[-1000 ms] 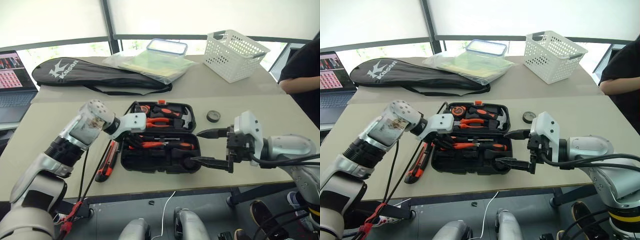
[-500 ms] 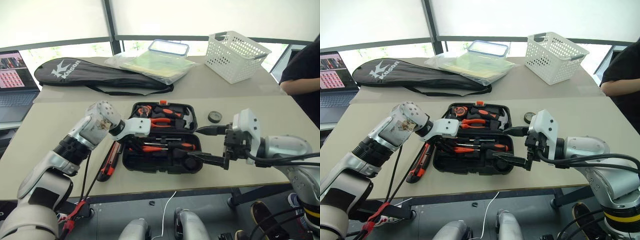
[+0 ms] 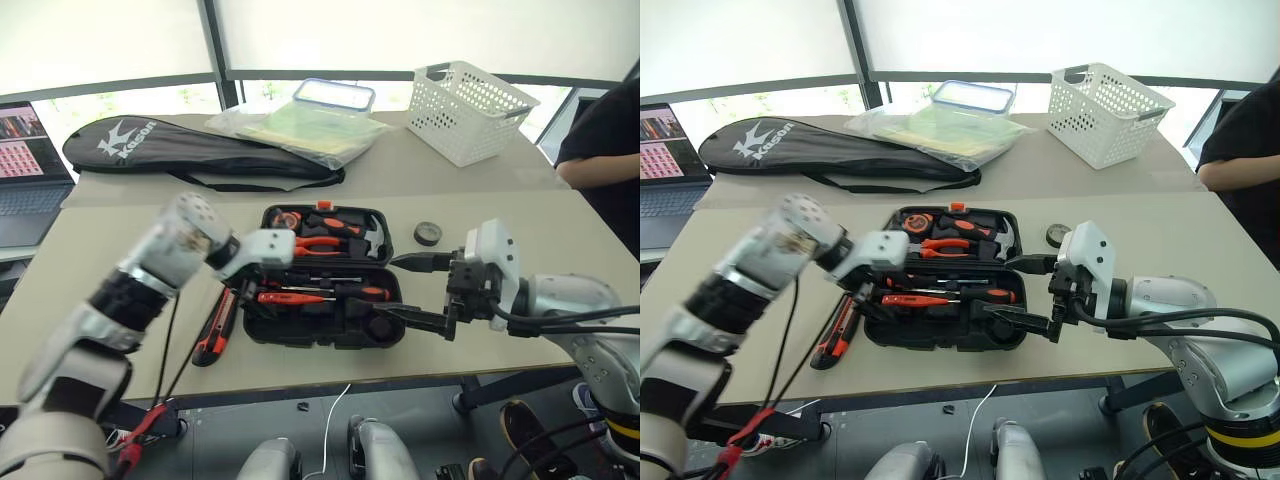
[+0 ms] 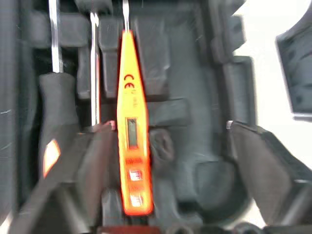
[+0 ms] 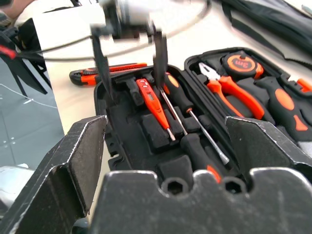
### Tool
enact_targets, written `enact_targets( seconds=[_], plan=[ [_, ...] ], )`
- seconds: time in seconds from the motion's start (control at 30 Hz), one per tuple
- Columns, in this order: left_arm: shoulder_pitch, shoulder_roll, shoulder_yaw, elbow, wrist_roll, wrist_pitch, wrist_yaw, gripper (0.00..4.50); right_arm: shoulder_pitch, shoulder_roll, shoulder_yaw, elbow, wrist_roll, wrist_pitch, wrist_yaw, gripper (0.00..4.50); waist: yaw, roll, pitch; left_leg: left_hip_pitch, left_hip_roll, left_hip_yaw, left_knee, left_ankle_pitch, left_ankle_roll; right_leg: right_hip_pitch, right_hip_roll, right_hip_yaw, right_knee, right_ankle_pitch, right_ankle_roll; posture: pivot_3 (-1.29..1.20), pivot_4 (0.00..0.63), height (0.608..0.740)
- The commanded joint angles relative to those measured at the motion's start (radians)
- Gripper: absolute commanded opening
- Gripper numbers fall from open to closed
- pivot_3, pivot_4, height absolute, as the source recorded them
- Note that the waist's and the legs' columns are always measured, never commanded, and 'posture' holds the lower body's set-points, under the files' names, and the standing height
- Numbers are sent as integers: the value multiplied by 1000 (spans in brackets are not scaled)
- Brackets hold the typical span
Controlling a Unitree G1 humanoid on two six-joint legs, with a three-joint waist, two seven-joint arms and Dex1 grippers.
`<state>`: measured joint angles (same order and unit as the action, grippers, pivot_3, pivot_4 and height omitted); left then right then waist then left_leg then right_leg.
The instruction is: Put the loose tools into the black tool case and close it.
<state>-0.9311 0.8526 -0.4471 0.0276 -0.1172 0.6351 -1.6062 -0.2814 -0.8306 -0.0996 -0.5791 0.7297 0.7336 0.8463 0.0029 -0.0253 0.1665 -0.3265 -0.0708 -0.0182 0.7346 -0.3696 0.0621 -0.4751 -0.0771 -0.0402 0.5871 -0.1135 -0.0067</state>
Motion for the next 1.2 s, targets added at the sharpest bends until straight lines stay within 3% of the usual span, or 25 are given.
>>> enact_targets(
  seconds=[0.03, 0.07, 0.17, 0.3, 0.43, 0.47, 0.9, 1.2],
  plan=[
    [25, 15, 113, -43, -110, 21, -8, 3990, 0, -7, -34, -25, 12, -19, 4, 4500, 3, 0, 0, 0, 0, 0, 0, 0, 0, 0, 0, 0, 0, 0, 0, 0, 150, 740],
    [39, 3, 145, -33, -129, 14, 8, 3990, 0, -6, -31, -23, 10, -19, 4, 4500, 6, 0, 0, 0, 0, 0, 0, 0, 0, 0, 0, 0, 0, 0, 0, 0, 150, 740],
    [126, -99, 235, 63, -153, -97, 134, 3224, -4, -10, -20, -23, 2, -21, 9, 4500, 12, 1, -1, 1, -1, -1, 2, 0, 0, 2, 0, 0, -4, 0, 0, 0, 150, 740],
    [203, -202, 282, 141, -156, -162, 234, 1682, -9, -15, -17, -24, 4, -17, 15, 4500, 10, 2, -1, 3, -1, -1, 2, 0, -1, 4, 0, 0, -8, 1, 1, 0, 150, 740],
    [285, -245, 295, 144, -158, -241, 280, 210, -13, -19, -20, -26, 9, -11, 16, 4500, 6, 2, -1, 3, 0, 0, 0, 1, -1, 3, 0, 0, -8, 1, 1, 0, 150, 740],
    [300, -252, 300, 142, -162, -247, 295, 49, -10, -20, -23, -28, 10, -10, 15, 4500, 6, 2, -1, 3, 0, 0, 0, 0, -1, 3, 0, 0, -8, 1, 0, 0, 150, 740],
    [364, -240, 216, 246, -4, -460, 344, 49, -30, -12, -12, -6, 11, 1, 4, 4500, 10, 2, -1, 4, 0, 0, -1, 0, -1, 4, -1, 0, -8, 1, 1, 0, 150, 740],
    [373, -229, 254, 252, -34, -457, 353, 49, -43, -9, 0, 2, 12, 0, 1, 4500, 9, 3, -2, 8, 0, -1, -1, 0, -1, 8, -1, 1, -8, 1, 1, 0, 150, 740]
  ],
)
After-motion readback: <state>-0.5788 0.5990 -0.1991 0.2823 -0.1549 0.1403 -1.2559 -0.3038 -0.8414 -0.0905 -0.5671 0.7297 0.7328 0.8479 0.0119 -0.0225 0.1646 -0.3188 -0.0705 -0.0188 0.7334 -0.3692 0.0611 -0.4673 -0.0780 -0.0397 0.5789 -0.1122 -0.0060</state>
